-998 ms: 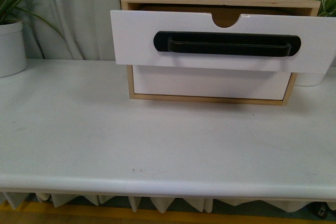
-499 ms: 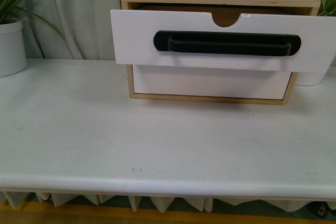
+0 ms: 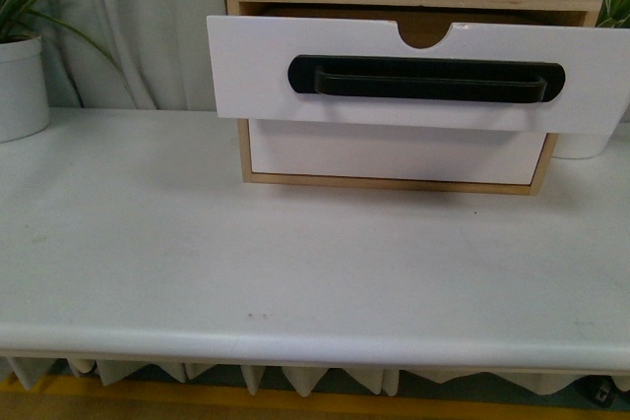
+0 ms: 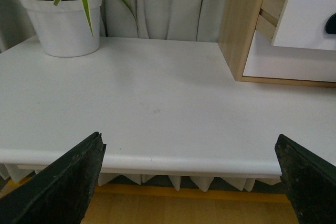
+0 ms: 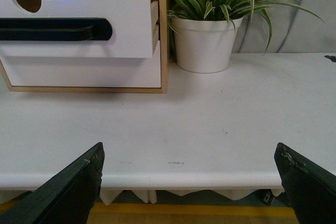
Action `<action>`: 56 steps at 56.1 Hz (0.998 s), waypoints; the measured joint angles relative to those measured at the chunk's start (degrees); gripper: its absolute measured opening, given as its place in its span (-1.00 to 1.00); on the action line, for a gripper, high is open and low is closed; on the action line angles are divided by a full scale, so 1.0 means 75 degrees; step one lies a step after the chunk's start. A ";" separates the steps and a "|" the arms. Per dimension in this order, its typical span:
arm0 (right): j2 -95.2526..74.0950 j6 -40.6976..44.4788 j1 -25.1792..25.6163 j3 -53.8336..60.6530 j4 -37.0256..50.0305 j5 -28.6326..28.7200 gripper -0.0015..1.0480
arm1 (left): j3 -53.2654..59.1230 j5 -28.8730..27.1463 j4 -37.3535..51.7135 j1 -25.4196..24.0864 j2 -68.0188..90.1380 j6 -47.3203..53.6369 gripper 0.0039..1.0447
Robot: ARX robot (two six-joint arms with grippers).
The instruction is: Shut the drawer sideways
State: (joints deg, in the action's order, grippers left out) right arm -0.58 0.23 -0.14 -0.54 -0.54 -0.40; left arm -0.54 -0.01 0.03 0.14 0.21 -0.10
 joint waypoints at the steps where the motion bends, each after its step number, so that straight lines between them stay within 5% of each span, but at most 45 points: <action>1: -0.0047 -0.0052 -0.0023 -0.0047 -0.0134 -0.0070 0.82 | 0.0000 0.0000 0.0000 0.0000 0.0000 0.0000 0.88; 5: -0.0854 -0.0329 -0.0102 -0.0638 -0.1512 -0.0329 0.82 | -0.0061 -0.1335 -0.0233 0.0440 0.0213 0.1093 0.88; 9: -0.1384 -0.0347 -0.0085 -0.0833 -0.1693 -0.0152 0.82 | -0.0087 -0.2305 -0.0119 0.0845 0.0533 0.2500 0.88; 15: -0.2075 -0.0131 0.0061 -0.1230 -0.1402 0.0396 0.82 | -0.0181 -0.2547 0.0670 0.1207 0.1183 0.4663 0.88; 34: -0.5112 0.2856 0.0472 -0.3882 -0.1192 0.1743 0.82 | -0.1160 -0.0364 0.4876 0.1920 0.5004 0.9789 0.88; 56: -0.7627 0.5013 0.0498 -0.6525 -0.1553 0.1786 0.82 | -0.2623 0.0796 0.5992 0.2390 0.8075 1.1366 0.88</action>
State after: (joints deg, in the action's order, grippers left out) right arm -57.78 37.82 3.60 -49.47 -12.19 12.99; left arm -20.21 5.96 44.97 18.06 60.77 85.14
